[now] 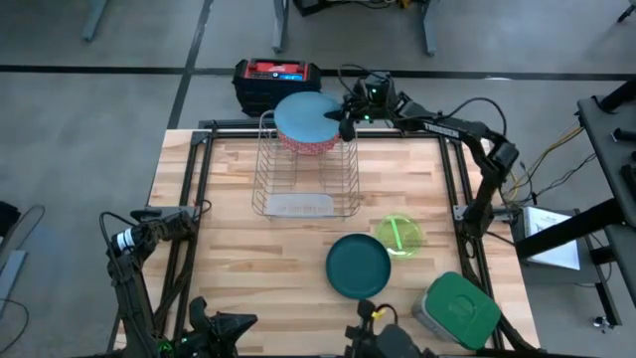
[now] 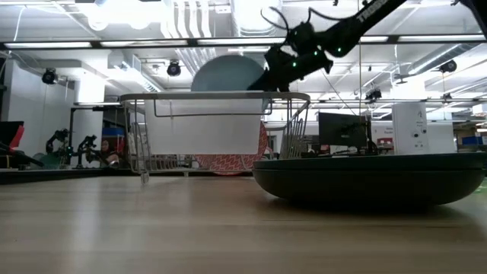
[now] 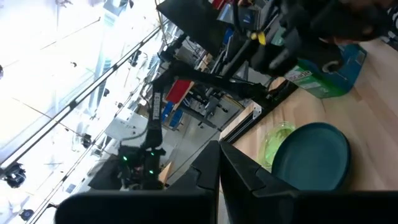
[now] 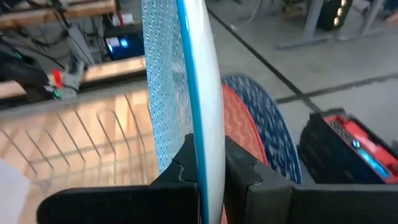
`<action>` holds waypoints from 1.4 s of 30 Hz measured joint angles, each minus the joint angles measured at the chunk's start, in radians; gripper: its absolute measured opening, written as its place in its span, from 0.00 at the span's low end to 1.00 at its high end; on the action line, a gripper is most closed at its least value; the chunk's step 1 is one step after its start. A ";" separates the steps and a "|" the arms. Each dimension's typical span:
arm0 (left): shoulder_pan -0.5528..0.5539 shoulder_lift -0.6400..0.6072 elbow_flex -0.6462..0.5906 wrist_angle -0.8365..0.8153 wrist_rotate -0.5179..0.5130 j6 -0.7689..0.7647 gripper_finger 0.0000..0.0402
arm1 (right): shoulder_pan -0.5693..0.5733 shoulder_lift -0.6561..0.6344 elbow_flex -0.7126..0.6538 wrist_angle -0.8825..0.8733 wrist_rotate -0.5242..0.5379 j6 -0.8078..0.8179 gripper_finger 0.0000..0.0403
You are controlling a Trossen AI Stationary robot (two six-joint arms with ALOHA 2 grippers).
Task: Sort dishes
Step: Put the light blue patterned plate into the dish rack
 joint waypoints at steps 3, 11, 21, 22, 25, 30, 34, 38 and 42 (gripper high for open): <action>0.000 -0.006 0.000 0.000 0.000 -0.014 0.00 | 0.001 0.016 0.000 -0.001 -0.001 -0.022 0.03; 0.000 -0.007 0.000 0.000 0.000 -0.019 0.00 | 0.002 0.019 0.000 0.004 0.033 -0.062 0.03; 0.000 -0.007 0.000 0.000 0.000 -0.024 0.00 | 0.002 0.019 -0.001 0.000 0.098 -0.095 0.03; 0.000 -0.007 0.000 0.000 0.000 -0.028 0.00 | 0.002 0.019 -0.001 -0.002 0.101 -0.098 0.03; 0.000 -0.007 0.000 0.000 0.000 -0.035 0.00 | 0.002 0.019 -0.002 -0.015 0.104 -0.101 0.03; 0.000 -0.007 0.000 0.000 0.000 -0.046 0.00 | 0.002 0.029 -0.002 -0.032 0.106 -0.102 0.03; 0.000 -0.007 0.000 0.000 0.000 -0.061 0.00 | 0.002 0.061 -0.006 -0.053 0.107 -0.104 0.03; 0.000 -0.007 0.000 0.000 0.000 -0.064 0.00 | 0.004 0.071 -0.007 -0.050 0.106 -0.112 0.03; 0.000 -0.006 0.000 0.000 0.000 -0.065 0.00 | 0.007 0.082 -0.007 -0.076 0.105 -0.116 0.03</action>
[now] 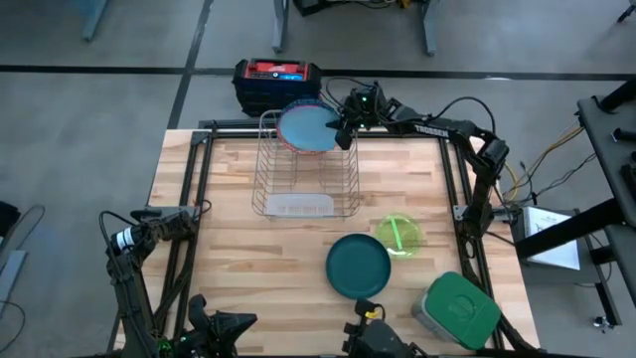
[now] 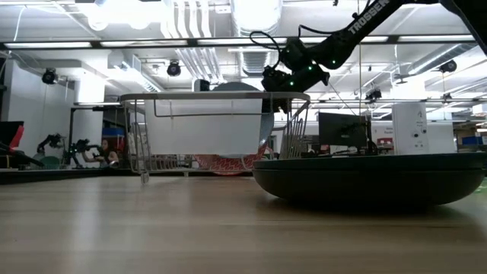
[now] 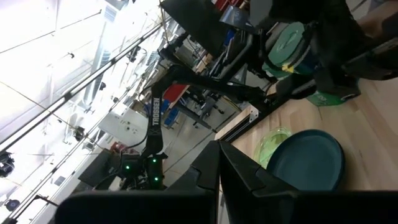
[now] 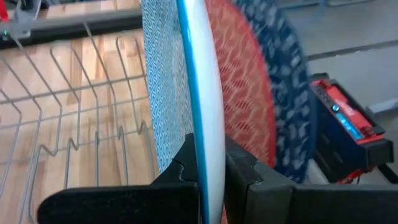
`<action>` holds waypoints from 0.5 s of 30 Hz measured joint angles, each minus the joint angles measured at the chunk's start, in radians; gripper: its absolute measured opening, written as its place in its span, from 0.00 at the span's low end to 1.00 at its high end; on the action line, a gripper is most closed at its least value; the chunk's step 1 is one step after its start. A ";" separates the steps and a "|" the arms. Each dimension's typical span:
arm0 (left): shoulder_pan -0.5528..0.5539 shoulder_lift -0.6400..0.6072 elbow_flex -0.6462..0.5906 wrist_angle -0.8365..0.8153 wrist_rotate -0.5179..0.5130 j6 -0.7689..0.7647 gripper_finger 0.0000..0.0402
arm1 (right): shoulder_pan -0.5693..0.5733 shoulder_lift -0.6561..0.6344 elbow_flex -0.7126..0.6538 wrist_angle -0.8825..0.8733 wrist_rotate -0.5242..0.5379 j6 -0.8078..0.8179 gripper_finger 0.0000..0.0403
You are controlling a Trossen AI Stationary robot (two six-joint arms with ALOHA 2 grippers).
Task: Sort dishes
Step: Put the light blue patterned plate into the dish rack
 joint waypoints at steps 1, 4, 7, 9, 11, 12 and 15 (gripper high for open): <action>0.000 0.000 0.000 0.000 0.000 0.000 0.00 | 0.001 0.002 0.000 -0.008 0.000 0.000 0.03; 0.000 0.000 0.000 0.000 0.000 0.000 0.00 | 0.004 0.007 0.000 -0.027 0.001 -0.005 0.03; 0.000 0.000 -0.001 0.000 0.000 -0.004 0.00 | 0.005 0.018 0.000 -0.045 0.001 -0.013 0.03; 0.000 0.000 -0.001 0.000 0.000 -0.004 0.00 | 0.006 0.027 -0.001 -0.046 0.001 -0.012 0.03; 0.000 0.000 -0.001 0.000 0.000 -0.005 0.00 | 0.006 0.033 -0.002 -0.045 0.002 -0.012 0.03; 0.000 0.000 -0.001 0.000 0.000 -0.007 0.00 | 0.006 0.036 -0.002 -0.045 0.000 -0.011 0.05; 0.000 0.000 -0.001 0.000 -0.001 -0.016 0.00 | 0.007 0.043 -0.002 -0.041 -0.008 0.001 0.10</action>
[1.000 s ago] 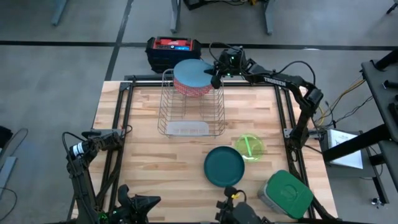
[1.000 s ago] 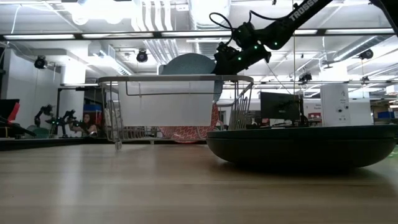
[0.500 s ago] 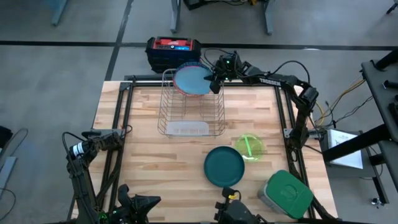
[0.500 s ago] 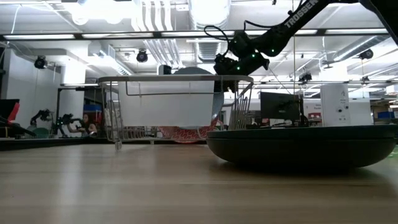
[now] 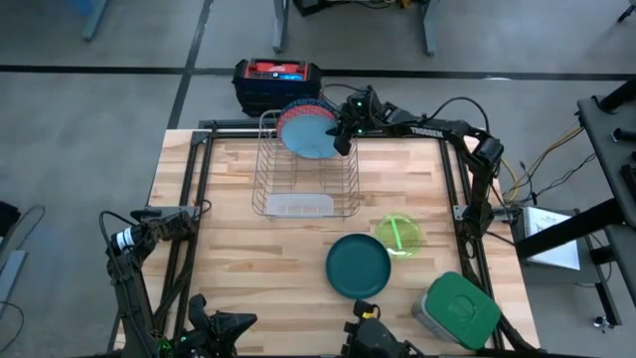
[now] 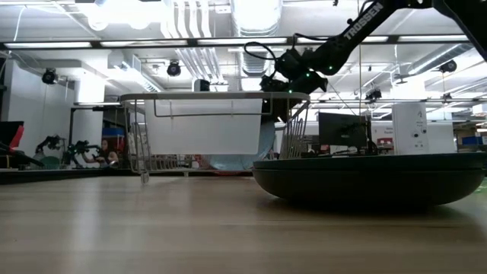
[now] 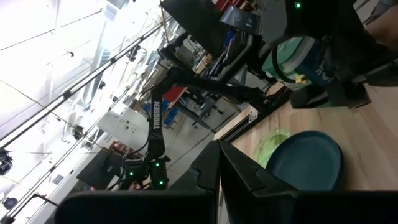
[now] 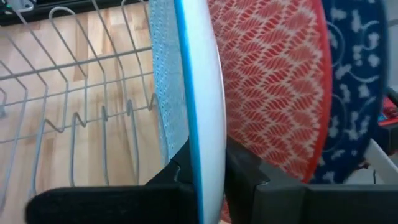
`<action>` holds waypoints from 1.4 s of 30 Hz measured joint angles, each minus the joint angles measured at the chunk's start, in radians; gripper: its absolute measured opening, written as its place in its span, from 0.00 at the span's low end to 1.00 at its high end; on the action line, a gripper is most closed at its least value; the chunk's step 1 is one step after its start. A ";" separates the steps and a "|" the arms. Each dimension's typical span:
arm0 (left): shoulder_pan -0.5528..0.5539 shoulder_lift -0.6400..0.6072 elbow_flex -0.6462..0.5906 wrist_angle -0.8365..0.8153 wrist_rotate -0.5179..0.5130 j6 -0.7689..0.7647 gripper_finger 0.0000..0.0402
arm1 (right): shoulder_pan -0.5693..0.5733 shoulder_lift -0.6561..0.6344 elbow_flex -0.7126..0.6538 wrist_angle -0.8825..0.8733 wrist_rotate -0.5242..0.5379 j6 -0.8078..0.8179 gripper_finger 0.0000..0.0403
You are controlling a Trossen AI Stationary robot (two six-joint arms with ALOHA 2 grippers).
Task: Sort dishes
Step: Put the light blue patterned plate into the dish rack, then put the dark green plate into the dish rack
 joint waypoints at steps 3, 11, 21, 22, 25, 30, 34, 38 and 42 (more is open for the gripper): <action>0.000 0.000 0.000 0.000 0.000 -0.010 0.00 | -0.001 0.002 0.000 0.004 0.011 0.004 0.15; 0.000 0.000 0.000 0.000 -0.001 -0.011 0.00 | 0.004 -0.006 0.008 0.000 0.013 0.014 0.22; 0.004 0.001 0.000 0.000 -0.010 -0.018 0.00 | -0.001 -0.102 0.011 -0.139 0.024 -0.011 0.30; 0.008 0.001 0.000 0.000 -0.010 -0.020 0.00 | -0.001 -0.117 0.011 -0.169 0.036 -0.019 0.30; 0.040 0.001 -0.001 0.000 -0.010 -0.034 0.00 | -0.004 -0.172 0.011 -0.256 0.047 -0.031 0.32; 0.123 -0.020 -0.029 0.000 0.042 -0.067 0.00 | 0.000 -0.281 0.011 -0.364 0.046 -0.017 0.33; 0.188 -0.084 -0.099 0.000 0.084 -0.091 0.00 | 0.029 -0.366 0.006 -0.464 0.036 -0.024 0.31; 0.251 -0.182 -0.204 -0.001 0.117 -0.182 0.00 | 0.074 -0.440 -0.011 -0.552 0.032 -0.029 0.27; 0.335 -0.276 -0.327 0.063 0.265 -0.239 0.00 | 0.127 -0.518 -0.067 -0.567 0.026 -0.018 0.23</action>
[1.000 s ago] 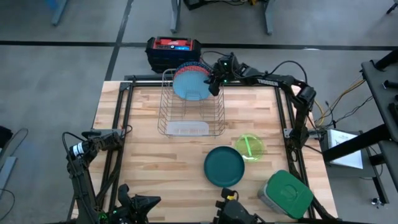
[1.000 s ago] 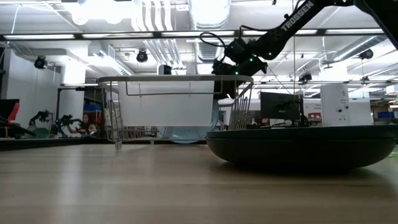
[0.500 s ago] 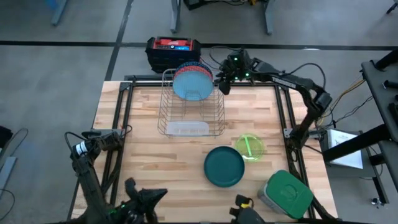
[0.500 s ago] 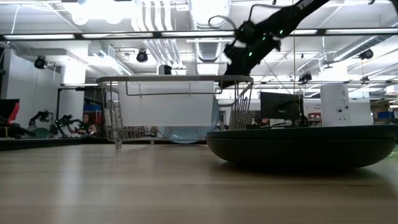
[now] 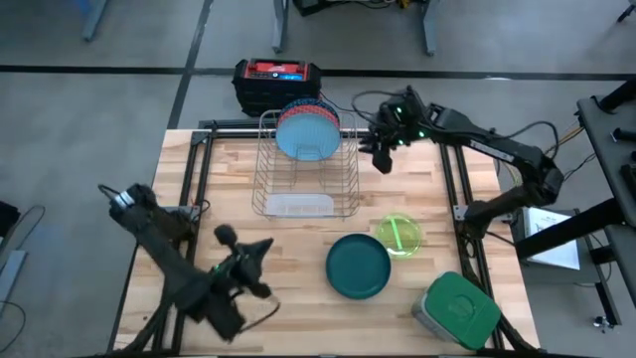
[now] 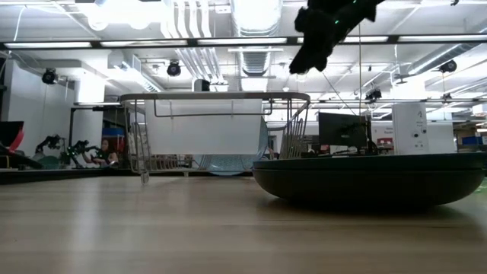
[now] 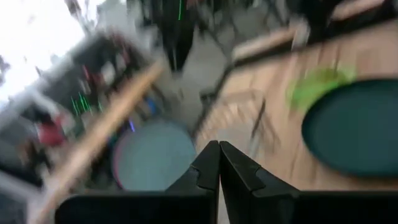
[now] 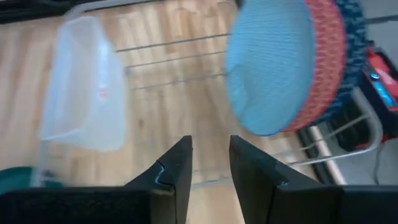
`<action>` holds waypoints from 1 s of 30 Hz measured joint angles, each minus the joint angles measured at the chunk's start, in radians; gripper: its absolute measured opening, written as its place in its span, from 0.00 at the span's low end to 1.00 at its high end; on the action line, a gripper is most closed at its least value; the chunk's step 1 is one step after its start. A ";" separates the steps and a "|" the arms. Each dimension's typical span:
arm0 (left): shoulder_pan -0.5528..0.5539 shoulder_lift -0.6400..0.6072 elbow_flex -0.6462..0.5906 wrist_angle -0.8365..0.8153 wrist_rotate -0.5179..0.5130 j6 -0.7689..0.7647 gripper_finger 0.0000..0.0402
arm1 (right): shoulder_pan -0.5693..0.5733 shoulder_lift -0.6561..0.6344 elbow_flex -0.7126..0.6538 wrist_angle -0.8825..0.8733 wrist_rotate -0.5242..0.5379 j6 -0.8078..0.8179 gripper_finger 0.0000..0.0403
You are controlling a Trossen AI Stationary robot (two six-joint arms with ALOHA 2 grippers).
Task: Sort dishes
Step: Put the dark green plate into the dish rack
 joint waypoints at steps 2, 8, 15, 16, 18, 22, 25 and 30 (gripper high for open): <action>0.044 -0.041 -0.064 0.105 0.086 0.073 0.00 | 0.026 -0.042 -0.035 0.002 0.000 0.025 0.22; 0.154 -0.142 -0.221 0.625 0.307 0.601 0.00 | 0.122 -0.150 -0.156 0.004 -0.001 0.097 0.18; 0.254 -0.233 -0.384 1.095 0.648 1.074 0.00 | 0.237 -0.187 -0.284 0.004 0.000 0.187 0.17; 0.265 -0.241 -0.400 1.128 0.672 1.093 0.00 | 0.255 -0.188 -0.299 0.003 -0.001 0.200 0.17; 0.284 -0.250 -0.432 1.169 0.707 1.117 0.00 | 0.292 -0.189 -0.325 0.004 -0.001 0.222 0.18; 0.308 -0.252 -0.452 1.168 0.712 1.134 0.00 | 0.369 -0.188 -0.366 0.004 -0.001 0.243 0.21; 0.320 -0.252 -0.445 1.168 0.706 1.186 0.00 | 0.422 -0.184 -0.382 0.003 -0.001 0.244 0.22; 0.324 -0.252 -0.403 1.167 0.704 1.329 0.00 | 0.501 -0.161 -0.383 0.010 0.000 0.242 0.24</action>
